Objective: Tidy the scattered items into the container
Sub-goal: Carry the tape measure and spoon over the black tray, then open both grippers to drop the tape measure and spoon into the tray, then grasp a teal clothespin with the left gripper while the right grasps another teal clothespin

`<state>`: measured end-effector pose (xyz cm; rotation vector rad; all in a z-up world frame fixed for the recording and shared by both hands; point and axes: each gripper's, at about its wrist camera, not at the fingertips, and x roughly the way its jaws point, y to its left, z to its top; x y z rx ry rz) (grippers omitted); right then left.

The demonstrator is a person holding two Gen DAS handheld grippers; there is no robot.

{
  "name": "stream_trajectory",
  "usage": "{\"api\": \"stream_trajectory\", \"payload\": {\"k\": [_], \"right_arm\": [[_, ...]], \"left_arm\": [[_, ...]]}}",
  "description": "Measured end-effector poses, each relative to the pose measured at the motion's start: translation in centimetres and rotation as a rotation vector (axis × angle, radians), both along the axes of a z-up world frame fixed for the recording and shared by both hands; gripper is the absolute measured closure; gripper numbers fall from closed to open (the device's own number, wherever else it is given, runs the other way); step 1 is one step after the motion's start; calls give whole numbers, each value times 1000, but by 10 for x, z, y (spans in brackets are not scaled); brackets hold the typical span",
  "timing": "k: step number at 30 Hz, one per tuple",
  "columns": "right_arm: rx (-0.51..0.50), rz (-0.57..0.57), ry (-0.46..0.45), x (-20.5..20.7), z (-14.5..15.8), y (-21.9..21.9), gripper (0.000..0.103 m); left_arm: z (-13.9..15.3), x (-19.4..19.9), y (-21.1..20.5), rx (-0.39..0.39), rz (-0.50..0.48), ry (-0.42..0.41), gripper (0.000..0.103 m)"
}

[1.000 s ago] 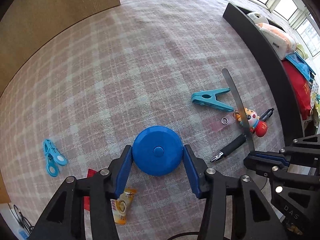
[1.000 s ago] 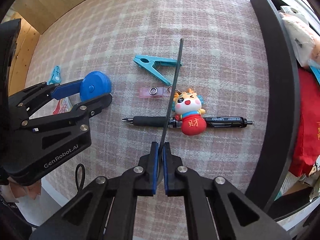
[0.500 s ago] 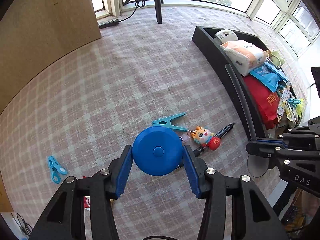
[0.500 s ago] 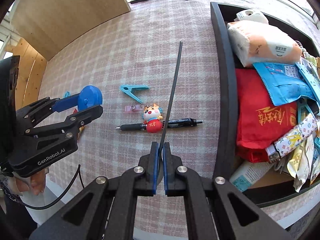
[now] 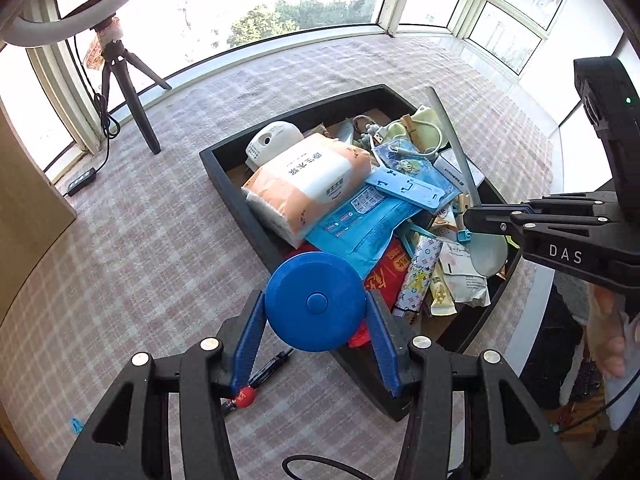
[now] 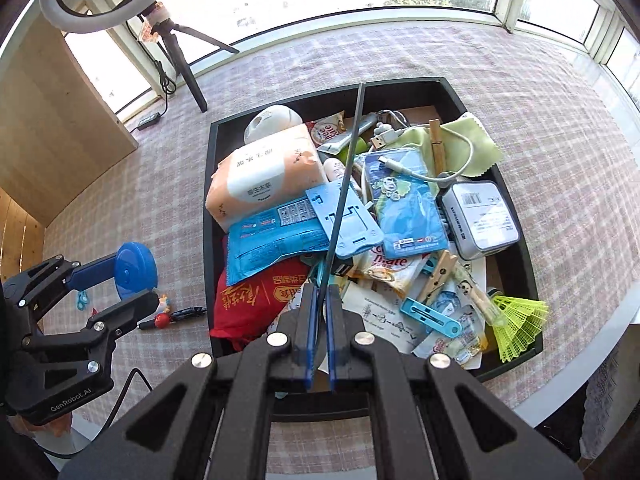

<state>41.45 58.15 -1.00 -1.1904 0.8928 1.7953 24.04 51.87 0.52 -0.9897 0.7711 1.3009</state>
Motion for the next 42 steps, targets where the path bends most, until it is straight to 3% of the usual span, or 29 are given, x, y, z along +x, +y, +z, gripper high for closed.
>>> {"api": "stream_trajectory", "payload": {"k": [11,13,14,15,20,28,32,36,42], "right_arm": [[3,-84,-28,54,-2,38,98],[9,-89,-42,56,-1,40,85],[12,-96,-42,56,0,41,68],[25,-102,-32,57,2,41,58],[49,-90,-15,50,9,40,58],[81,-36,30,9,11,20,58],[115,-12,128,-17,11,-2,58],[152,88,128,-53,7,-34,58],[119,232,144,-105,-3,-72,58]], "left_arm": [[12,76,59,-3,-148,-1,53],[11,81,64,-12,-136,23,42],[13,81,65,-3,-129,29,42],[14,80,64,3,-124,32,42],[18,68,56,13,-100,46,43],[20,15,18,21,16,74,44],[17,-28,-14,32,104,110,44],[7,-90,-51,13,247,85,44],[-20,-183,-116,-35,498,78,44]]}}
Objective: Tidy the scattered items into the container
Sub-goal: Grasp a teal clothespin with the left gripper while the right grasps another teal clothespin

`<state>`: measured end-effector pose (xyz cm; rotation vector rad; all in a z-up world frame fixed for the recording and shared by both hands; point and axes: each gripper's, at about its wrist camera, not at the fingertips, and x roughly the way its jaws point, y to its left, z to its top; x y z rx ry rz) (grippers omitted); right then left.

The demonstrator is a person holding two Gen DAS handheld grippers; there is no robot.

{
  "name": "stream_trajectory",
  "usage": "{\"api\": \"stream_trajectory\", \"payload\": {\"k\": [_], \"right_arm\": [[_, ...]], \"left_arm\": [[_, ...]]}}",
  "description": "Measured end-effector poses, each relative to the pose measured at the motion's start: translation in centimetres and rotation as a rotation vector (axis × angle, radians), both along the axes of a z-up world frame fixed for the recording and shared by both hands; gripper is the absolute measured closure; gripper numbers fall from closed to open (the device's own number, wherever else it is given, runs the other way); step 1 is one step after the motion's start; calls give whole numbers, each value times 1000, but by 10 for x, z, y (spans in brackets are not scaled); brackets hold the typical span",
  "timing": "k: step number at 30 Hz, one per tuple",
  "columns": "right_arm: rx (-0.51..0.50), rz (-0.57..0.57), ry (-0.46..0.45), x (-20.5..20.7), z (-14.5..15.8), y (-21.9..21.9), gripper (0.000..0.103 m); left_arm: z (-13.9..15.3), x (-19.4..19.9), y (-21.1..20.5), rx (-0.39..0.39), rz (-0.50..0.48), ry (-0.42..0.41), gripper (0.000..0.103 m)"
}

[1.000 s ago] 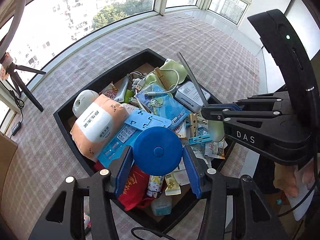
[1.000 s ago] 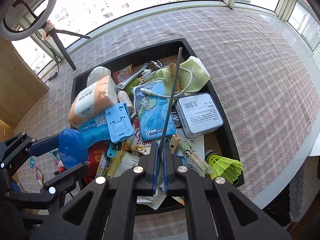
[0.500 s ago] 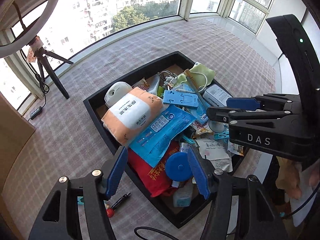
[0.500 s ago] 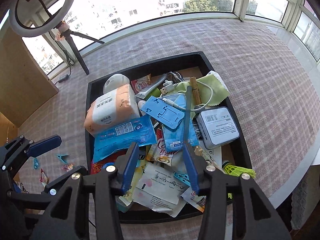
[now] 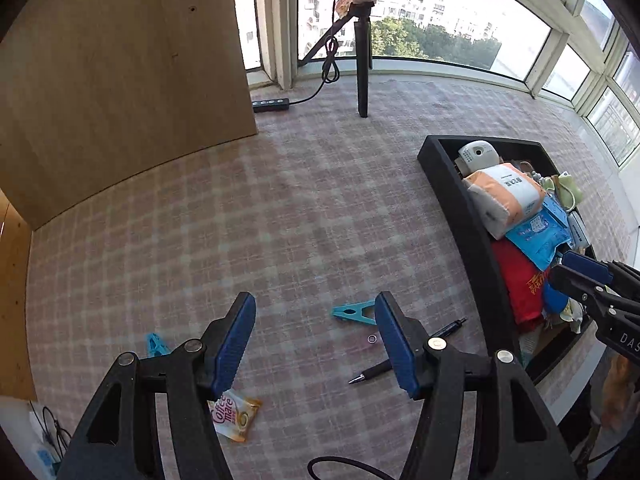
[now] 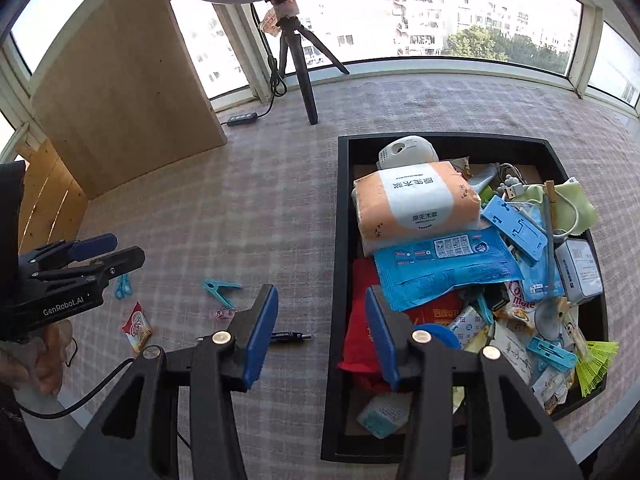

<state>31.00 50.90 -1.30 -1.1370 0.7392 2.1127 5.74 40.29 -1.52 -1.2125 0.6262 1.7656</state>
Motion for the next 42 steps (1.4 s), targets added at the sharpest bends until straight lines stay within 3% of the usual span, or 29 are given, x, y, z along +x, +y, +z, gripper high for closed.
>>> {"api": "stream_trajectory", "payload": {"k": [8,14,19,21,29,35,37,39,42], "right_arm": [[-20,156,-85,-65,-30,-32,58],[-1,290,-181,-116,-59,-47,58],[-13,386,-249,-145,-85,-47,57],[-11,413,-275,-151,-94,-45,52],[0,529,-341,-165,-112,-46,52],[-15,513,-365,-168,-123,-40,52],[-21,500,-362,-167,-122,-37,55],[-15,470,-357,-164,-121,-32,69],[-26,417,-338,-158,-119,-24,81]], "left_arm": [[-47,-80,-77,-75,248,-35,44],[-79,-106,-106,-113,345,-80,44],[-97,-106,-106,-138,365,-103,44],[-102,-103,-102,-147,362,-108,44],[-122,-91,-92,-178,373,-126,47],[-128,-83,-91,-195,385,-97,54],[-127,-83,-94,-190,400,-87,63],[-127,-82,-97,-185,406,-79,73],[-129,-80,-102,-167,412,-79,73]]}}
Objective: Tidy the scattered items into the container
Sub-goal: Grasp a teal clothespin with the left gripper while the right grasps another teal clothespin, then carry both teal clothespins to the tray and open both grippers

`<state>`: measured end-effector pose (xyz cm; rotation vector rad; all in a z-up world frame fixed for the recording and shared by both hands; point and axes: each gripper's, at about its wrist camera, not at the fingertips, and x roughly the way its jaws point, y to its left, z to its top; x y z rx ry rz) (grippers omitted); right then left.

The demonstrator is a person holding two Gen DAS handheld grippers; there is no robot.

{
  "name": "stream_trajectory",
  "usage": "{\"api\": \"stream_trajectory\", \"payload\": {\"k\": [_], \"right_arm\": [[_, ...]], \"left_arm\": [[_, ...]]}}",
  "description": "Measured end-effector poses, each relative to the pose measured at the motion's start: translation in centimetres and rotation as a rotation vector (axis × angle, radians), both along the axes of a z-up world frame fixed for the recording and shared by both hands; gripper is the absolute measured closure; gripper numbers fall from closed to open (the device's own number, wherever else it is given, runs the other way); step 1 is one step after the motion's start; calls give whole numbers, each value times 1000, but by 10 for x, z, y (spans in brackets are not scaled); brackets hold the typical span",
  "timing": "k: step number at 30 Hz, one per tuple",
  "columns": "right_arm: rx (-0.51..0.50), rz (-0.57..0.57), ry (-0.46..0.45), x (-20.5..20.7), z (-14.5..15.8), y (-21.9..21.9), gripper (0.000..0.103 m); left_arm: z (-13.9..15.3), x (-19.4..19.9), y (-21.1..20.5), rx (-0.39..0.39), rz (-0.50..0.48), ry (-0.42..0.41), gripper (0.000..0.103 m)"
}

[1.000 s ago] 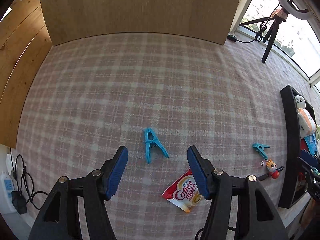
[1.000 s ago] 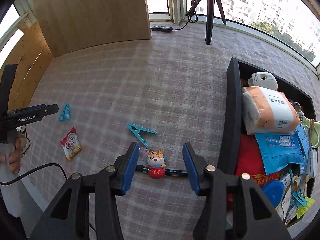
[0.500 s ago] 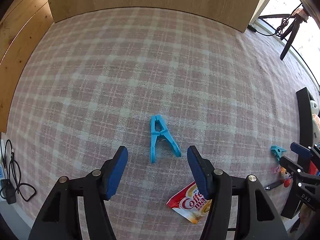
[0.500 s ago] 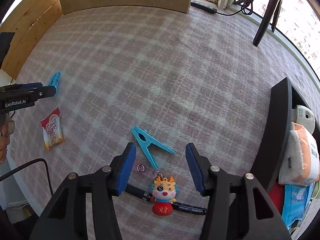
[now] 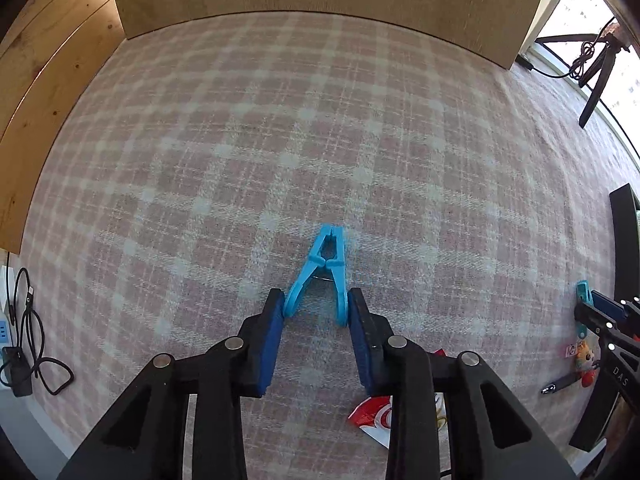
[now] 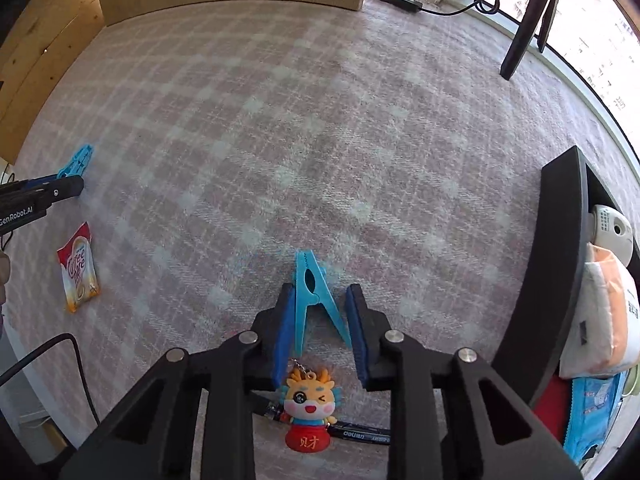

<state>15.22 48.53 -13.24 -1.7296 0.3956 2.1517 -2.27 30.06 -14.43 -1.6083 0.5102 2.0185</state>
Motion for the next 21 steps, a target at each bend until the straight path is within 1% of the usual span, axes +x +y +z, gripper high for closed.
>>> {"api": "stream_trajectory", "payload": {"k": [2,6,9,12,16,17,18,21], "right_arm": [[-21,-34,19,5,1,6,81],[-26,-101,61,16,8,17,81],[-13,-140,98,24,21,23,81],[4,-174,134,34,37,27,81],[30,-232,189,54,64,29,81],[38,-247,202,52,71,18,81],[47,-263,216,57,78,16,81],[67,-331,249,84,94,27,81]], "left_arm": [[-1,3,-4,7,5,10,74],[1,8,-13,19,21,10,74],[10,15,-17,37,23,25,74],[24,27,-13,56,2,47,74],[44,56,1,99,-56,60,74],[49,66,6,107,-76,66,74],[54,76,12,116,-98,68,74],[68,109,33,148,-166,68,74]]}}
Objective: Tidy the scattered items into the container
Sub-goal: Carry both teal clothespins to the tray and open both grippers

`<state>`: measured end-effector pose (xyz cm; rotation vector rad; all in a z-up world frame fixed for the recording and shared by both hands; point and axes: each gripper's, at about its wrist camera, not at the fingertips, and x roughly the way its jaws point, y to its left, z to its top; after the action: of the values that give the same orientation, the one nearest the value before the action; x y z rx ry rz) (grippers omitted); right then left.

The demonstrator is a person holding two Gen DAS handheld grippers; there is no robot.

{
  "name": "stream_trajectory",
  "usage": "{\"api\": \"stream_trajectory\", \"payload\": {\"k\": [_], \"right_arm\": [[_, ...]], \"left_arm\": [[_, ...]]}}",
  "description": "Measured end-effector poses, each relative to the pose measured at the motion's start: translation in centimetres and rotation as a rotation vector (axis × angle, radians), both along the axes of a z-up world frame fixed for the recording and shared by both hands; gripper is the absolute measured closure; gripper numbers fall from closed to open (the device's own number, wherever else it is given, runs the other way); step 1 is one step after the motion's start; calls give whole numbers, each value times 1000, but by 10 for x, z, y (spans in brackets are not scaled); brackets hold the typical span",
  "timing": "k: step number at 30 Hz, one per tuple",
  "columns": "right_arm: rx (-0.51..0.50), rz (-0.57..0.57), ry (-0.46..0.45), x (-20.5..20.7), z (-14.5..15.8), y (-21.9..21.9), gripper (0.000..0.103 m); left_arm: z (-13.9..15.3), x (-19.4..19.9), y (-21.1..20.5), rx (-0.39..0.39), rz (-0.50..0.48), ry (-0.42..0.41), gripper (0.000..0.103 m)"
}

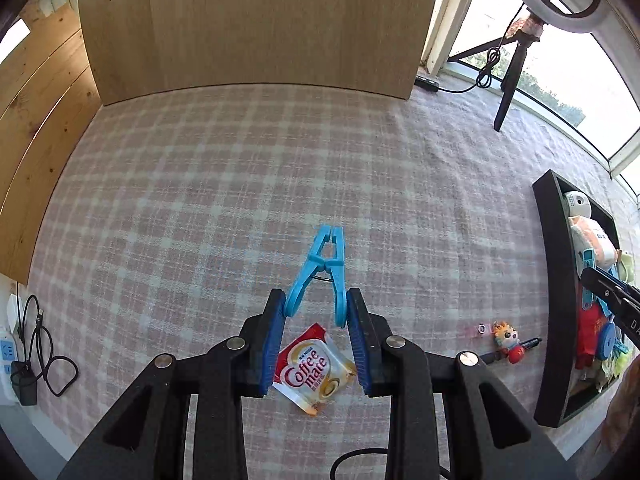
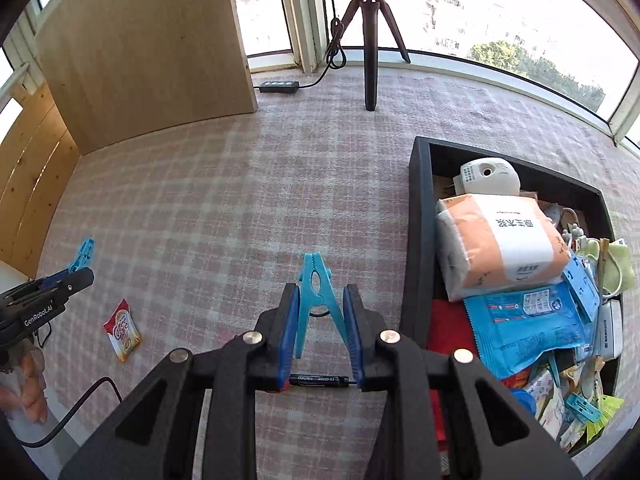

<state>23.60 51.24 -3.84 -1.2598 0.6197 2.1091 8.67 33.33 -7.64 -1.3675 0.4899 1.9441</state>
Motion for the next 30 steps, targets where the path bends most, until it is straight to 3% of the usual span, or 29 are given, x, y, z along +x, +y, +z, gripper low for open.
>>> {"api": "stream_trajectory", "payload": {"k": [7,17,27,28,29,30], "right_arm": [[26,-135,8,84,24,36,81],[49,-287,12,195,36,84,81],[43,-316,16,249,40,116,80],[39,-306,30,251,41,117,80],[32,-290,45,252,42,118,78],[26,-286,45,253,43,119,65]], "left_arm": [[29,29,77,59,-145,-5,74],[74,137,130,110,-313,-13,74],[82,219,188,134,-430,-17,73],[83,224,191,141,-437,-18,71],[83,228,194,138,-440,-14,61],[83,230,196,136,-442,-11,52]]}}
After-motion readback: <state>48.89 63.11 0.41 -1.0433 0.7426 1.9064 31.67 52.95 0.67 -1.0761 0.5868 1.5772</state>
